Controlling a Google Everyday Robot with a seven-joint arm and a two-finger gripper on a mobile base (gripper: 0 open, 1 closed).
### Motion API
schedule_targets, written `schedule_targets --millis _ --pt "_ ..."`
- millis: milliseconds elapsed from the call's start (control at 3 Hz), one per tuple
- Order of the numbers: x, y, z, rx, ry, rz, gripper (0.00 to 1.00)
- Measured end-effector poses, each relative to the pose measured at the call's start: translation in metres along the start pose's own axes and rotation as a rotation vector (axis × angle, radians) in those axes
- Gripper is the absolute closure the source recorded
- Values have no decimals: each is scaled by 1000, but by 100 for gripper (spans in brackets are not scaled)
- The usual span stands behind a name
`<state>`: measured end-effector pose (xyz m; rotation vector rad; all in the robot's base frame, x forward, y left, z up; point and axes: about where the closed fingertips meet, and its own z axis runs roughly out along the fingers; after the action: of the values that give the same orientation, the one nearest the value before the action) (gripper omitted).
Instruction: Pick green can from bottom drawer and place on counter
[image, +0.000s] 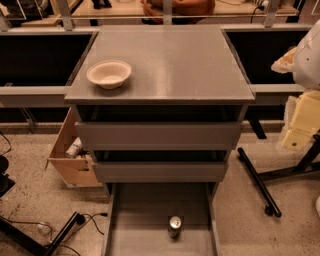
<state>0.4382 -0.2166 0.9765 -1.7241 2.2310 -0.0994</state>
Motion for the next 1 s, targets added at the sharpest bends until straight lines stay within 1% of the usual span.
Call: schedule_targets --millis 333,667,1000 --pt "-2 1 -1 18 6 3 0" --pt "1 17 32 -8 -51 35 0" --pt "13 48 94 -73 -174 81 0"
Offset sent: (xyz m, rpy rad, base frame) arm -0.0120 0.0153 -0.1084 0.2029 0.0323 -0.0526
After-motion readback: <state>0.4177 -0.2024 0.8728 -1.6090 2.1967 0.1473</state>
